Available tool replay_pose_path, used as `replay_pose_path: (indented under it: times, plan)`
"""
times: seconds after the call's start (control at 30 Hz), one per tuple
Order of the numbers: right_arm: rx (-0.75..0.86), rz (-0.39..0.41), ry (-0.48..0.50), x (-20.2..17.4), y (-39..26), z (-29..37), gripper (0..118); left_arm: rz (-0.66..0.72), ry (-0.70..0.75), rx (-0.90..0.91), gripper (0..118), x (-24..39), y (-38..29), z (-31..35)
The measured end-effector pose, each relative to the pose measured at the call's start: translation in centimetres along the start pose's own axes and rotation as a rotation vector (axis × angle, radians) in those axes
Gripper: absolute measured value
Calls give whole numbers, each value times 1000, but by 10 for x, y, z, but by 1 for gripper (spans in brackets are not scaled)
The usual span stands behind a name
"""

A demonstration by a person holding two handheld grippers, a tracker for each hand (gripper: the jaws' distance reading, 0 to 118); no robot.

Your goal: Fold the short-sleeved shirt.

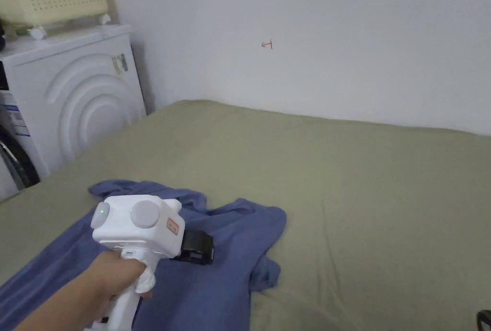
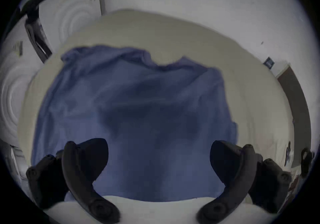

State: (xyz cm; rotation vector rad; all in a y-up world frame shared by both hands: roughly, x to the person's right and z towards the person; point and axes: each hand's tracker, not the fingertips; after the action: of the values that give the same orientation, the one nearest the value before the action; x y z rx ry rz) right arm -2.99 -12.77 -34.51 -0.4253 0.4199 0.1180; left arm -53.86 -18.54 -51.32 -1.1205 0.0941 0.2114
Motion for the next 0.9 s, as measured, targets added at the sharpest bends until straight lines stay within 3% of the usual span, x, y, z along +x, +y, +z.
replay_pose_path:
  times: [0.1, 0.2, 0.23, 0.33, 0.37, 0.4, 0.5, 0.6, 0.73, 0.9]
  plan:
    - [-27, -23, -2, 5, -13, -7, 0, -38, -32, -6, 118, 10, -13, -24]
    - [-23, -29, -4, 3, -19, -5, 0, -76, 51, -19, 111, 17, -23, -36]
    - [-14, -30, -10, 3, -20, -2, 0, -99, 53, 5, 99, 17, -24, -31]
    - [3, -54, -7, 7, -16, 12, 0, -103, 36, 53, 79, 21, -20, -12]
    - [7, -61, -7, 10, -15, 16, 0, -93, 52, 93, 46, 20, -16, -2]
    - [12, -61, -9, 13, -13, 21, 0, -70, 31, 91, 1, 19, -12, 3]
    - [40, -56, -56, 26, -3, 42, 0, -18, -35, 129, 2, 26, -9, 33]
    - [80, -76, -119, 48, 6, 75, 0, -122, -38, 221, 2, 61, -9, 72]
    - [122, -58, -211, 74, 13, 118, 0, -251, -202, 287, 2, 134, -6, 121]
    - [152, -113, -327, 104, 9, 182, 0, -368, -477, 325, 2, 260, -11, 147]
